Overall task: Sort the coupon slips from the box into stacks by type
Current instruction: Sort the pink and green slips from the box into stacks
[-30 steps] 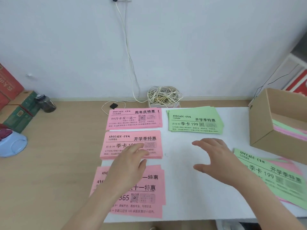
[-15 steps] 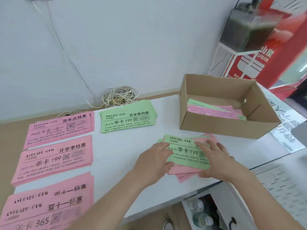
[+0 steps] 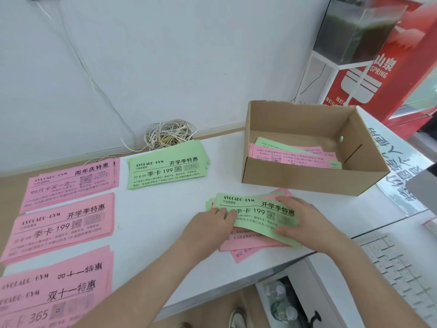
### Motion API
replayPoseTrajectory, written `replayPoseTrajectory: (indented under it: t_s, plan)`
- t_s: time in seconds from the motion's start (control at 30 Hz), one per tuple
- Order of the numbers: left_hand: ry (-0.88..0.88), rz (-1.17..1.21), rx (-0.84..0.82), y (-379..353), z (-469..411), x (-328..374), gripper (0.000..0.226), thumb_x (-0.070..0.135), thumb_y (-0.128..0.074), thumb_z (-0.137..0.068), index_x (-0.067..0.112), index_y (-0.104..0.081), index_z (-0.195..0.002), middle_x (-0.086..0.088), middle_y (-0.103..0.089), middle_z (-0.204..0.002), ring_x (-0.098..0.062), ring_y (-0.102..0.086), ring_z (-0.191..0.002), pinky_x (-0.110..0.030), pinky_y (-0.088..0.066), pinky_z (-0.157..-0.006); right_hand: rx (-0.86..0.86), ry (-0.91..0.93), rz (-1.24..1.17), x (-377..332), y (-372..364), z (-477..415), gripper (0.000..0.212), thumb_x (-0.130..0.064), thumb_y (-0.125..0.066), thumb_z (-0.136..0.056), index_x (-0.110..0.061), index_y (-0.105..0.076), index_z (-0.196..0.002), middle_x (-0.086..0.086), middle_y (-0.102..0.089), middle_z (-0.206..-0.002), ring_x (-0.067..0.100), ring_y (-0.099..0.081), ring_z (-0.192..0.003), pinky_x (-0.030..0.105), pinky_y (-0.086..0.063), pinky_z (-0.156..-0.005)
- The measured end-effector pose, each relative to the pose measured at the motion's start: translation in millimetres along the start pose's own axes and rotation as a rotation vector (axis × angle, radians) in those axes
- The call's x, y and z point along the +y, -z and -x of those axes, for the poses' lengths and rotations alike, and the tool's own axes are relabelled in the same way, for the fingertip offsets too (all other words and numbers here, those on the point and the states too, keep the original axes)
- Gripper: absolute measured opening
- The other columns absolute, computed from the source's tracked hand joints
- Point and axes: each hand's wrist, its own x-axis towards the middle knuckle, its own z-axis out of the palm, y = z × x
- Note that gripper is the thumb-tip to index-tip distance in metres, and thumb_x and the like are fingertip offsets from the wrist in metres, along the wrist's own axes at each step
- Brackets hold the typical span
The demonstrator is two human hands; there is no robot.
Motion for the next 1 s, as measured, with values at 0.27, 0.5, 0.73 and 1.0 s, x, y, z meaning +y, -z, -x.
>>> replayPoseTrajectory:
  t_s: [0.27, 0.5, 0.73, 1.0]
  plan:
    - [0.137, 0.12, 0.315, 13, 16, -17, 0.05, 0.003, -0.073, -0.054, 0.015, -0.067, -0.103, 0.006, -0.064, -0.066, -0.019, -0.054, -0.044, -0.021, -0.034, -0.033, 0.049, -0.226, -0.532, -16, 3, 14, 0.051, -0.047, -0.057, -0.09, -0.031, -0.043, -0.136, 0.003, -0.067, -0.108, 0.02, -0.066, -0.094, 0.031, -0.049, -0.072]
    - [0.464, 0.593, 0.598, 18, 64, -41, 0.043, -0.008, -0.056, -0.076, 0.024, -0.073, -0.1, 0.018, -0.064, -0.11, -0.001, -0.061, -0.098, -0.023, -0.051, -0.085, 0.076, -0.092, -0.707, -54, -5, 2, 0.056, -0.003, -0.068, -0.086, -0.036, -0.048, -0.127, -0.003, -0.076, -0.092, 0.017, -0.072, -0.083, 0.04, -0.056, -0.077]
    - [0.849, 1.801, 0.464, 43, 100, -85, 0.022, 0.007, -0.057, -0.09, 0.017, -0.071, -0.103, -0.007, -0.073, -0.099, -0.023, -0.066, -0.085, -0.035, -0.05, -0.075, 0.069, 0.072, -0.597, -112, -4, -28, 0.026, -0.007, -0.075, -0.08, -0.02, -0.064, -0.1, -0.006, -0.075, -0.08, 0.006, -0.071, -0.069, 0.016, -0.051, -0.059]
    - [0.898, 1.077, 0.564, 20, 66, -176, 0.03, 0.009, -0.061, -0.087, 0.037, -0.068, -0.091, 0.0, -0.046, -0.067, -0.012, -0.038, -0.054, -0.021, -0.031, -0.05, 0.141, 0.082, -0.421, -174, -27, -110, 0.034, -0.011, -0.066, -0.087, -0.025, -0.058, -0.117, 0.001, -0.069, -0.083, 0.019, -0.063, -0.072, 0.03, -0.046, -0.059]
